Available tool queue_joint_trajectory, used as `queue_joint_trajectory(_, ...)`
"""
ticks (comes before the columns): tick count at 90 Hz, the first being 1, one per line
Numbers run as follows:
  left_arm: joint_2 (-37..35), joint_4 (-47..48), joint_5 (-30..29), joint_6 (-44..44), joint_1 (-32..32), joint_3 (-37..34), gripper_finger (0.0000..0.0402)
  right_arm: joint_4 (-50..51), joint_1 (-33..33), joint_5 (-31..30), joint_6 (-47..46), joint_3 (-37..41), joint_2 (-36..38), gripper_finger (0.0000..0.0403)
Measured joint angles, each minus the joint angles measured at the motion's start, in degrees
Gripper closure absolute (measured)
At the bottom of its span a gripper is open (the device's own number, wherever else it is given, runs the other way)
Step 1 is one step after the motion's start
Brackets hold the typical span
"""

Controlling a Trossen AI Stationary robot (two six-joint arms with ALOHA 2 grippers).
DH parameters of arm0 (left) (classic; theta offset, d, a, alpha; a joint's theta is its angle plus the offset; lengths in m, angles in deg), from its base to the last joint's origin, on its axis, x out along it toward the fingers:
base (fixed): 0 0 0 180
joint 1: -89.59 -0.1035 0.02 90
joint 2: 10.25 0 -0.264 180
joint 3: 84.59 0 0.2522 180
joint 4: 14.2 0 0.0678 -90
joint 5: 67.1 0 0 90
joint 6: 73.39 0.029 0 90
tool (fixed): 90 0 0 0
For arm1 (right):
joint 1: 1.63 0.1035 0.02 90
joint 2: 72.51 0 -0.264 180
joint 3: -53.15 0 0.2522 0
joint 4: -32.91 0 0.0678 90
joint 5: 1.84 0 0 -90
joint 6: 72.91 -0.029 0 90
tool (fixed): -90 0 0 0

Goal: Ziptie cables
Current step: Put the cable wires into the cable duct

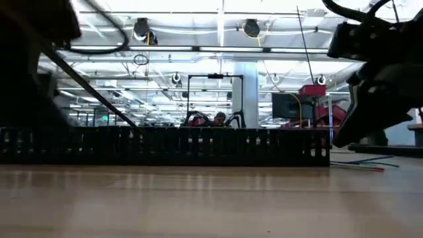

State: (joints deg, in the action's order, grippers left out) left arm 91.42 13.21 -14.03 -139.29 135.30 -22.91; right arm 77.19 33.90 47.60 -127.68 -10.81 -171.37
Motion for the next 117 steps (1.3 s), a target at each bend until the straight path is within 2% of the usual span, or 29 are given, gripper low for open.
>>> queue_joint_trajectory(14, 0.8, 7.4, -0.1, -4.7, -0.4, 0.2, 0.0308, -3.3, -2.8, 0.3, 3.7, 0.0, -1.6, 0.0403)
queue_joint_trajectory(41, -1.0, 8.1, 0.4, -4.3, -0.4, 0.0, 0.0308, -9.4, -5.9, 1.5, 13.9, 0.0, -2.0, 0.0403)
queue_joint_trajectory(59, -1.6, 15.7, -2.0, -8.3, -0.8, 0.0, 0.0308, -13.3, -7.8, 1.9, 20.7, 0.0, -2.0, 0.0403)
queue_joint_trajectory(84, -1.6, 19.0, -6.1, -9.0, -0.8, 0.0, 0.0308, -19.4, -11.2, 2.1, 32.1, 0.0, -2.0, 0.0403)
queue_joint_trajectory(100, -1.6, 25.2, -7.7, -16.9, -0.8, 0.0, 0.0308, -22.7, -10.9, 3.5, 34.3, 0.0, -2.0, 0.0403)
queue_joint_trajectory(109, -1.6, 24.6, -8.4, -17.7, -0.5, 0.0, 0.0308, -22.5, -9.9, 2.6, 34.5, 0.0, -2.0, 0.0403)
queue_joint_trajectory(117, -1.6, 22.2, -8.6, -17.7, -0.1, 0.0, 0.0308, -22.6, -8.4, -2.4, 34.5, 0.0, -2.0, 0.0403)
